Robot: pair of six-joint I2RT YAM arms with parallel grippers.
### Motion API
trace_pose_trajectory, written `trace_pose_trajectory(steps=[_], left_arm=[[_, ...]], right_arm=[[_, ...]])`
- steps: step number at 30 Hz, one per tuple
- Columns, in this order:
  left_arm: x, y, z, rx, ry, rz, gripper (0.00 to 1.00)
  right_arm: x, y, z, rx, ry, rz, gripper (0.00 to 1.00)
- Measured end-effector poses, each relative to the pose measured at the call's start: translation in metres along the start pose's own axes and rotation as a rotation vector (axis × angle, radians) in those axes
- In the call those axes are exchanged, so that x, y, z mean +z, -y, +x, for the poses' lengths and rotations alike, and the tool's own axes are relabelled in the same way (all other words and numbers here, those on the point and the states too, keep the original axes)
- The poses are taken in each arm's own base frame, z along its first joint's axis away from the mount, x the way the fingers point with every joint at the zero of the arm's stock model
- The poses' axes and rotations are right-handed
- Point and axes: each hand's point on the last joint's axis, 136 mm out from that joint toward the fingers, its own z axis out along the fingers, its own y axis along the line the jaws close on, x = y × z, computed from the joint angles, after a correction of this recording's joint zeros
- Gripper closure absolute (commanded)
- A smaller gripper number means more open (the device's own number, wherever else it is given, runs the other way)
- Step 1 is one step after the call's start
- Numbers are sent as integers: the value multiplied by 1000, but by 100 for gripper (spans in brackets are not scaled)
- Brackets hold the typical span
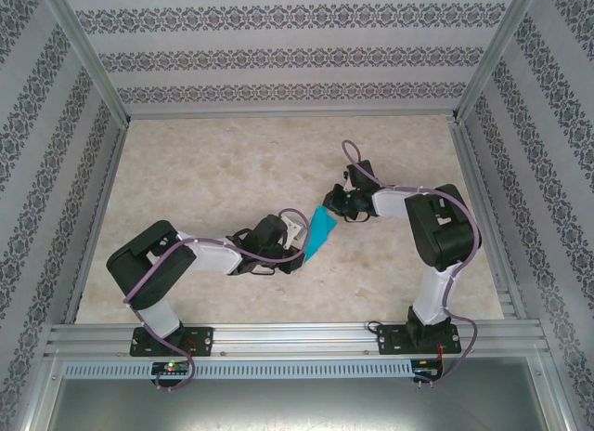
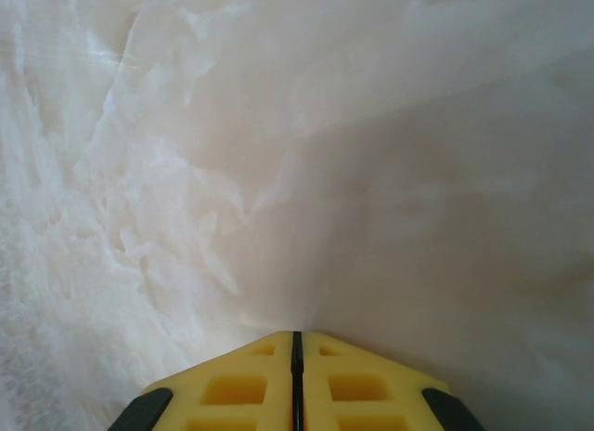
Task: Fold a paper plane with a square sheet of paper (pick it up from the middle)
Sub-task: Fold the wing for the fifth time at the center of the table.
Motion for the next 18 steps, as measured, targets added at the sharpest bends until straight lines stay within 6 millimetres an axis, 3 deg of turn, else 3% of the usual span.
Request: trace_pose_trajectory(steps=[6, 9, 15, 18], left_arm=[[0, 0, 0, -1, -4, -2, 88], [0, 0, 0, -1, -3, -1, 88], [0, 1, 0, -2, -7, 1, 88], [0, 1, -1, -2, -9, 0, 88]], right_arm=[[-56, -30, -8, -72, 102, -51, 90], [-72, -43, 8, -92, 111, -110, 90], [-44, -46, 79, -74, -53, -149, 90], [-28, -44, 93, -54, -97, -147, 91]])
